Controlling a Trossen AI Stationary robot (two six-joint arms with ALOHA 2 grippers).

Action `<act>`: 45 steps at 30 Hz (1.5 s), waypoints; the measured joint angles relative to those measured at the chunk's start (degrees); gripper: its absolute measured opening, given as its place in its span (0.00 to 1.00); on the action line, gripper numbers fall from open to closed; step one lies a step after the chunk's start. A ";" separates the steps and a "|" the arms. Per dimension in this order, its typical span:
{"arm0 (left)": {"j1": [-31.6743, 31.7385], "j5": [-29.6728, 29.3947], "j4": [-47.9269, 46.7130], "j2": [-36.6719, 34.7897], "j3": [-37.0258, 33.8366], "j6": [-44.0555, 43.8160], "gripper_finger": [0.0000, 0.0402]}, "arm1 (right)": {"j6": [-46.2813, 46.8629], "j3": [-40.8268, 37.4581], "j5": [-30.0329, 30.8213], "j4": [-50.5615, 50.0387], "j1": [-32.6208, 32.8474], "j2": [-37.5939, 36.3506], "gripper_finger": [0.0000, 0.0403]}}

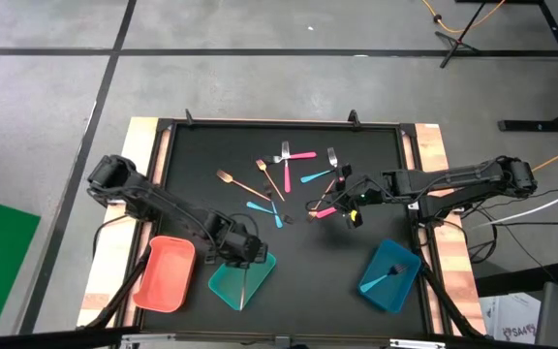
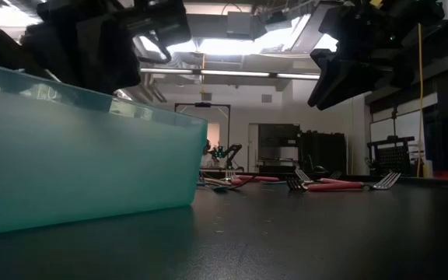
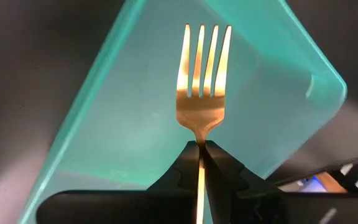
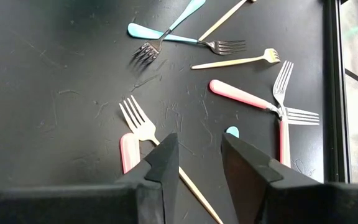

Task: Sort silverware by color (type)
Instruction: Put the gold fork into the green bin

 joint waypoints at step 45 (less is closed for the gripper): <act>0.18 -2.47 3.06 -0.83 -0.02 2.56 0.14 | -0.02 0.00 0.00 -0.07 0.00 0.00 0.28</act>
